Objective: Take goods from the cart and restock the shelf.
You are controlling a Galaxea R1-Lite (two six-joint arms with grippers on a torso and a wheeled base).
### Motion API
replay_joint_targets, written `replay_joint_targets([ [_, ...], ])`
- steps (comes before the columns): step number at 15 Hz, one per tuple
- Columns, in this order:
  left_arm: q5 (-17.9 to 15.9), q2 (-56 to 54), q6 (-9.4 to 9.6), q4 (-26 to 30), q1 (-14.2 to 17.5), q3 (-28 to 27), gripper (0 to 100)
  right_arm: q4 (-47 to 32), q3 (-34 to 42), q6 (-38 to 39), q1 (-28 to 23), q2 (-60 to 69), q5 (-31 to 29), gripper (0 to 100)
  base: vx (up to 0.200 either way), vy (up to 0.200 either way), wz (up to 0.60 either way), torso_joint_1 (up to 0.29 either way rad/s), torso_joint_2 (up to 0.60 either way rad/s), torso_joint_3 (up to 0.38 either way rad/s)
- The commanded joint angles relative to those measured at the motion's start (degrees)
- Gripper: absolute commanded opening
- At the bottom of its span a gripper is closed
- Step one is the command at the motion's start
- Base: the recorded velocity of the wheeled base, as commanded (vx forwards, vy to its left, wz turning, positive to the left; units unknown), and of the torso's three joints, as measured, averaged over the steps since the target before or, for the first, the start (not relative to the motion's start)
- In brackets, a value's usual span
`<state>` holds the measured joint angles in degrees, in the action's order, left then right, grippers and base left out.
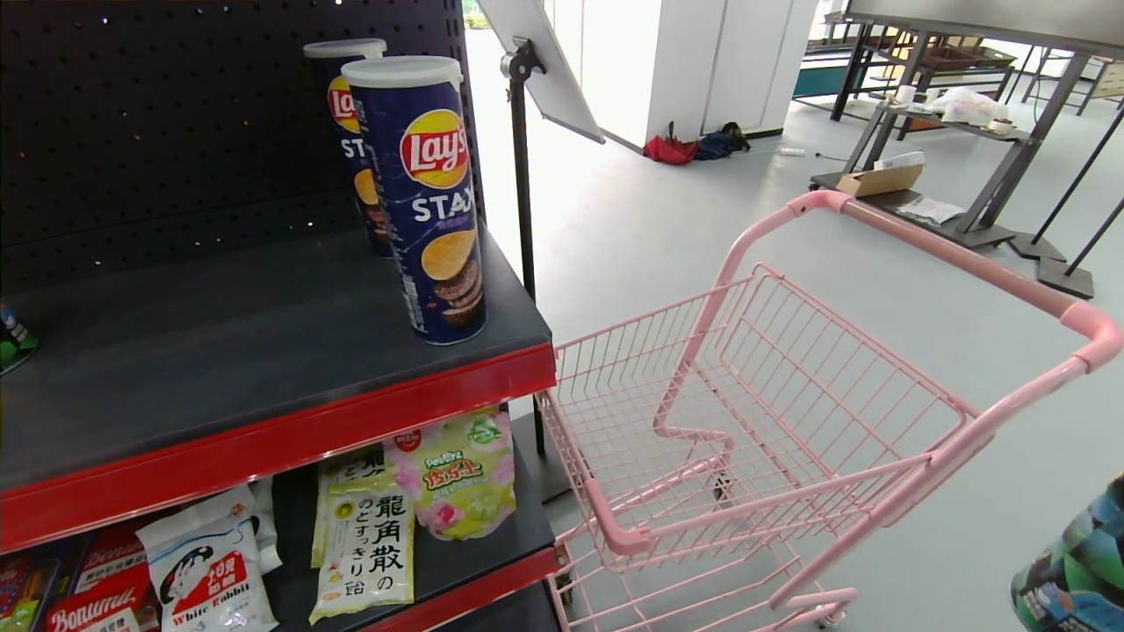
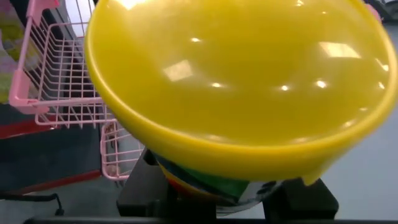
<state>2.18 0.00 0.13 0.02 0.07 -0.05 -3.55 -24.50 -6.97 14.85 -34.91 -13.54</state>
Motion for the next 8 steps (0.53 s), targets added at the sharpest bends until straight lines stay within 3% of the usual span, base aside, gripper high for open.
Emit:
replay_joint_targets([
  [1, 0.02, 0.09, -0.05, -0.02, 0.01, 0.05, 100, -3.4, 2.62, -0.06, 0.09, 9.07, 0.36, 0, 0.0, 0.0, 0.0, 0.0, 0.0, 0.0],
  [5, 0.02, 0.09, -0.05, -0.02, 0.01, 0.05, 100, -8.41, 2.44, 0.03, 0.09, 14.35, 0.27, 0, 0.0, 0.0, 0.0, 0.012, -0.04, -0.021],
  [8, 0.02, 0.0, -0.05, -0.02, 0.01, -0.04, 100, -8.41, 2.27, -0.06, 0.09, 14.08, 0.18, 0, 0.0, 0.0, 0.0, 0.149, -0.42, -0.274],
])
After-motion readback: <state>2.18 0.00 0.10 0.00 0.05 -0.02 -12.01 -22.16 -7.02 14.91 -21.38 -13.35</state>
